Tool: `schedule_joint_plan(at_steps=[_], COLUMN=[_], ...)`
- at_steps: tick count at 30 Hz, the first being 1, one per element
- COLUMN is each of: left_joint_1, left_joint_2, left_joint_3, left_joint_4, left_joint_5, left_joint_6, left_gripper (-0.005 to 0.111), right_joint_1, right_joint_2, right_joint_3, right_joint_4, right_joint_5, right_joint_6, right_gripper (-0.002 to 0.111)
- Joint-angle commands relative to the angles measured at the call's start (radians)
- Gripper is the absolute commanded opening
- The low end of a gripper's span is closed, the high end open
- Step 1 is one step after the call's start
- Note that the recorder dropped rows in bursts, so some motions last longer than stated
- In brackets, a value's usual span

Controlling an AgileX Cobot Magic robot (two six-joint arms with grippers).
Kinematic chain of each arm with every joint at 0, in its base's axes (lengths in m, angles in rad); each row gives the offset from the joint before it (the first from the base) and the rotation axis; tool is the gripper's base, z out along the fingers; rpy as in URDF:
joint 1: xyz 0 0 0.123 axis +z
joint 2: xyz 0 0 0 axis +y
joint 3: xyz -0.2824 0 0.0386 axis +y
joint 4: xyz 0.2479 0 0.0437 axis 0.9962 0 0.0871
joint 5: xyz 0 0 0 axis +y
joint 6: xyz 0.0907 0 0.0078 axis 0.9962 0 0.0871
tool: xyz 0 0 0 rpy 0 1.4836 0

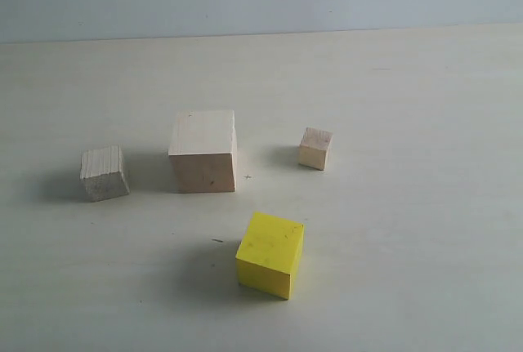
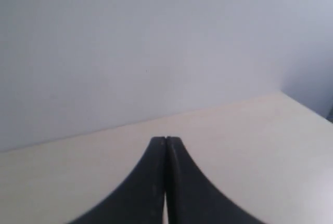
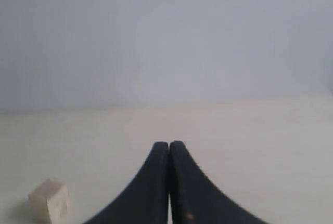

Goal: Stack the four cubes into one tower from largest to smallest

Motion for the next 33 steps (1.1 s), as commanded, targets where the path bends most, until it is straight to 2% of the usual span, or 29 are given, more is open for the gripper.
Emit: schedule_joint_plan(at_steps=[1, 7, 12, 15, 19, 22, 25, 29, 31, 33], left_joint_1=[-0.002, -0.002, -0.002, -0.002, -0.002, -0.002, -0.002, -0.002, -0.002, -0.002], left_joint_2=[-0.091, -0.117, -0.117, -0.117, -0.117, -0.117, -0.117, -0.117, -0.117, -0.117], left_joint_3=[0.036, 0.066, 0.071, 0.072, 0.072, 0.072, 0.072, 0.072, 0.072, 0.072], left_joint_4=[0.042, 0.049, 0.049, 0.049, 0.049, 0.049, 0.049, 0.041, 0.022, 0.007], left_joint_5=[-0.042, 0.003, 0.012, 0.010, 0.010, 0.012, 0.012, 0.012, 0.012, 0.014], left_joint_6=[-0.011, -0.011, -0.011, -0.009, -0.009, -0.009, -0.009, -0.013, -0.013, -0.013], left_gripper=[0.000, 0.000, 0.000, 0.000, 0.000, 0.000, 0.000, 0.000, 0.000, 0.000], right_joint_1=[0.002, 0.002, 0.002, 0.002, 0.002, 0.002, 0.002, 0.002, 0.002, 0.002], right_joint_2=[-0.006, -0.006, -0.006, -0.006, 0.063, 0.161, 0.282, 0.445, 0.532, 0.644], right_joint_3=[0.005, 0.005, 0.005, -0.061, -0.247, -0.363, -0.449, -0.494, -0.507, -0.543], right_joint_4=[0.018, 0.018, 0.027, 0.024, -0.222, -0.359, -0.443, -0.645, -0.900, -1.234], right_joint_5=[-0.251, -0.425, -0.638, -0.506, -0.234, -0.194, -0.198, -0.332, -0.495, -0.695], right_joint_6=[0.003, 0.003, 0.013, 0.125, 0.314, 0.501, 0.594, 0.743, 0.926, 1.137], right_gripper=[0.000, 0.000, 0.000, 0.000, 0.000, 0.000, 0.000, 0.000, 0.000, 0.000])
